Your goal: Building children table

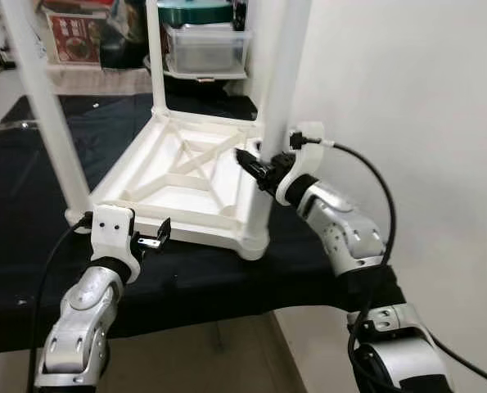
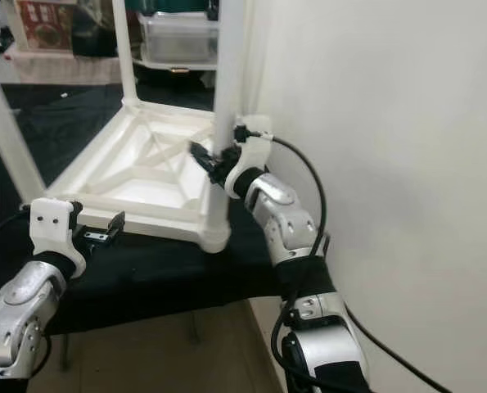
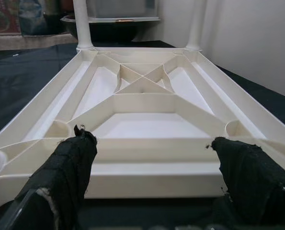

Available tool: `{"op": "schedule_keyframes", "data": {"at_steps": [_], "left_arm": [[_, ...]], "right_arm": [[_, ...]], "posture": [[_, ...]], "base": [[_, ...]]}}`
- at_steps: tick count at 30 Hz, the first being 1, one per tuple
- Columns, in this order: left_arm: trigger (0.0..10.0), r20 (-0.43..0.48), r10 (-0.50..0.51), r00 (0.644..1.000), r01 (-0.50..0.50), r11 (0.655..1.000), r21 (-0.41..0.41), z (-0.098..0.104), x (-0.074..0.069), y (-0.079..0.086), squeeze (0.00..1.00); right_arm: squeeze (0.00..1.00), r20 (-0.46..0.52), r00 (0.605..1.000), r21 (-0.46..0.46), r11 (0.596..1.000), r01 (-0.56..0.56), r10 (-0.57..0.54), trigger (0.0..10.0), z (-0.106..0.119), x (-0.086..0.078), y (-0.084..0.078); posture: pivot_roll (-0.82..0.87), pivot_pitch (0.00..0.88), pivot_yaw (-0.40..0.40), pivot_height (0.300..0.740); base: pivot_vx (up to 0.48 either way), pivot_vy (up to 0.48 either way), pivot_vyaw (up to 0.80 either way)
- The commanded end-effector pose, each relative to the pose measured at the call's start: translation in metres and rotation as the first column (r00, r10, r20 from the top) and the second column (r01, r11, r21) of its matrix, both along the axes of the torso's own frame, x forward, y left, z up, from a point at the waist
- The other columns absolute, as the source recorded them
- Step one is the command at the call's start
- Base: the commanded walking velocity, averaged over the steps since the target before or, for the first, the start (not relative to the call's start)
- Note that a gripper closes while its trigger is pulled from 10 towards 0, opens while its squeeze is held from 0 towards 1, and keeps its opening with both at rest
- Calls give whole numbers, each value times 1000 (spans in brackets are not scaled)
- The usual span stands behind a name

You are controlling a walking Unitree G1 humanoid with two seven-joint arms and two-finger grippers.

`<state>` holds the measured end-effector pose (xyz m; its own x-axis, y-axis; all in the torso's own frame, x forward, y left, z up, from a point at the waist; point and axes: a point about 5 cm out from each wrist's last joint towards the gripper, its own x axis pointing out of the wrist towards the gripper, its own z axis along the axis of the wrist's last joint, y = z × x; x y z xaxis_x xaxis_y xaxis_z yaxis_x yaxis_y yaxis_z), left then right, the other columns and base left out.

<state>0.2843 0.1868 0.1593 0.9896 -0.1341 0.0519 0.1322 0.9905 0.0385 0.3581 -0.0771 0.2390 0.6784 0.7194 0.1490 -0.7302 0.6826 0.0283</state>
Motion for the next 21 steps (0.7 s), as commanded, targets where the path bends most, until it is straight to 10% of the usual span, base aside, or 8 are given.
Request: {"op": "schedule_keyframes", "data": {"at_steps": [1,2,3,7,12,15,18,21], "left_arm": [[10000,-3,-6,1000,6,1000,-7,-2,-1,-1,0],[10000,-3,-6,1000,6,1000,-7,-2,-1,-1,0],[10000,-2,-7,1000,7,1000,-10,-2,-1,-2,0],[10000,-1,-6,1000,6,1000,-13,-1,-2,-1,0],[10000,-3,-3,1000,3,1000,-11,-1,-4,1,0],[10000,-4,-5,1000,5,1000,-9,-1,-3,1,0],[10000,-6,-5,1000,5,1000,-5,-1,-3,1,0],[10000,-7,-5,1000,5,1000,-4,-1,-3,1,0]], "right_arm": [[0,16,975,-40,974,-222,223,8235,-2,-15,18],[0,16,975,-40,974,-222,223,8235,-2,-15,18],[0,-5,938,-112,932,-345,347,588,-17,-28,21],[0,-62,930,-181,912,-368,363,0,-41,-32,27],[0,-167,976,-210,972,102,-139,0,-61,7,19],[0,-271,618,-315,675,667,-737,0,-86,23,-44],[0,-239,484,-322,539,778,-842,0,-90,11,-57],[0,-209,475,-298,519,801,-855,0,-86,5,-54]], "posture": [[81,0,-124,740],[81,0,-124,740],[86,0,-128,740],[98,0,-132,740],[103,0,-128,740],[99,0,-124,740],[101,0,-121,740],[102,0,-119,740]], "base": [[0,0,0],[0,0,0],[0,0,0],[0,0,0],[0,0,0],[0,0,0],[0,0,0],[0,0,0]]}}
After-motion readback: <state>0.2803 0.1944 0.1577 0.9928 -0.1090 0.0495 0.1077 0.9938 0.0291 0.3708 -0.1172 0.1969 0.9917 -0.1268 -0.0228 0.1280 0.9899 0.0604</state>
